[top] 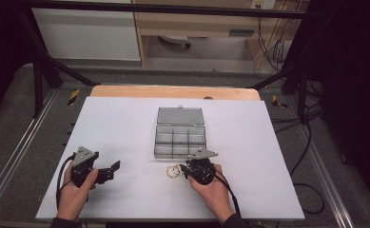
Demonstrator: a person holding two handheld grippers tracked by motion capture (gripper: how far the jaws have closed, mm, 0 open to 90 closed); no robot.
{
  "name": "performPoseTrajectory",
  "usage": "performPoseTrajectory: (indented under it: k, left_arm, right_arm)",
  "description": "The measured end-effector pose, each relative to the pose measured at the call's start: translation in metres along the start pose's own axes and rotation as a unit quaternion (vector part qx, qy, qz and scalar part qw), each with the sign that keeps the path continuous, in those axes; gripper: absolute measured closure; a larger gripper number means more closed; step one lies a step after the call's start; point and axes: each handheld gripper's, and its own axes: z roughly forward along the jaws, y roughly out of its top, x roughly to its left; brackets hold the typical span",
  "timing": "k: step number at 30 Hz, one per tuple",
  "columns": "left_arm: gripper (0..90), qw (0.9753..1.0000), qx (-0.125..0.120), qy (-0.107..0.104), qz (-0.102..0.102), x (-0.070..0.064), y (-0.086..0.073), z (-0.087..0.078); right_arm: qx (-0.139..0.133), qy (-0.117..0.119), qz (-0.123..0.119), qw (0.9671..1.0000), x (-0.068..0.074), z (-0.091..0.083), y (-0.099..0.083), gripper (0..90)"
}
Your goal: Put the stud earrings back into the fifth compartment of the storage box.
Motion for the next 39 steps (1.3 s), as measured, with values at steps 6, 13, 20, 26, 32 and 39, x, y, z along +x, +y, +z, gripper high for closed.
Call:
performPoseTrajectory:
  k: [6, 13, 20, 26, 32, 39]
  left_arm:
    - [7.7, 1.0, 0.0, 0.0, 0.001, 0.0, 0.0, 0.0]
    - [7.8, 1.0, 0.001, -0.001, 0.003, 0.0, 0.0, 0.0]
    - [7.8, 1.0, 0.001, 0.0, 0.004, -0.001, 0.0, 0.0]
    - [7.8, 1.0, 0.002, 0.0, 0.004, -0.001, 0.0, 0.001]
    - [7.8, 1.0, 0.002, 0.0, 0.005, -0.001, 0.0, 0.001]
    - [7.8, 1.0, 0.003, 0.0, 0.005, -0.001, 0.0, 0.001]
  right_arm:
    - [0.006, -0.009, 0.0, 0.9999, -0.001, 0.008, -0.001, 71.3]
    - [0.006, -0.016, -0.007, 0.9998, 0.001, 0.012, -0.001, 74.7]
    - [0.005, -0.022, -0.023, 0.9995, 0.005, 0.012, -0.003, 83.6]
    - [-0.001, -0.018, -0.022, 0.9996, 0.005, 0.012, -0.004, 86.4]
    - [-0.007, -0.014, -0.025, 0.9996, 0.004, 0.01, -0.004, 86.7]
    - [-0.009, -0.014, -0.024, 0.9996, 0.003, 0.007, -0.003, 86.7]
